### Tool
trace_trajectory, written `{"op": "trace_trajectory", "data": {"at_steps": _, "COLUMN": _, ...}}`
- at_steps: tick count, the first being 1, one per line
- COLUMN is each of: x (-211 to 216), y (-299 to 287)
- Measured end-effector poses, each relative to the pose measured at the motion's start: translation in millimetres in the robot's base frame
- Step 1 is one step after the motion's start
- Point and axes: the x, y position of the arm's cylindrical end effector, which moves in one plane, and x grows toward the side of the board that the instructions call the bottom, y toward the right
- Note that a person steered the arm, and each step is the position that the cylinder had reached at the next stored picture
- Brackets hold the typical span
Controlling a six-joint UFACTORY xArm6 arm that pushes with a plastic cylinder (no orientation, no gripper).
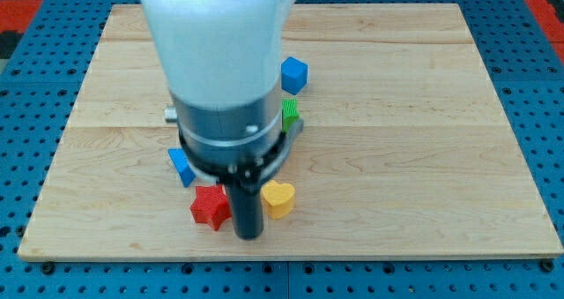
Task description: Push the red star to the bottom center of the board
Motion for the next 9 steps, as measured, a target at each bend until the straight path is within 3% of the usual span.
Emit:
{"op": "trace_trajectory", "data": {"at_steps": 1, "x": -4.1, "y": 41.6}}
{"op": "trace_trajectory", "data": {"at_steps": 3, "x": -30.5, "y": 34.0}}
{"op": "trace_trajectory", "data": {"at_steps": 4, "x": 16.9, "y": 27.6}}
{"op": "trace_trajectory", "data": {"at_steps": 5, "x": 17.0, "y": 14.8}}
{"op": "trace_trajectory", "data": {"at_steps": 6, "x": 17.1, "y": -102.6}}
{"op": "trace_trajectory", "data": {"at_steps": 7, "x": -5.7, "y": -144.0}}
{"op": "trace_trajectory", "data": {"at_steps": 8, "x": -38.3, "y": -125.5}}
{"op": "trace_trajectory", "data": {"at_steps": 9, "x": -50.7, "y": -52.3}}
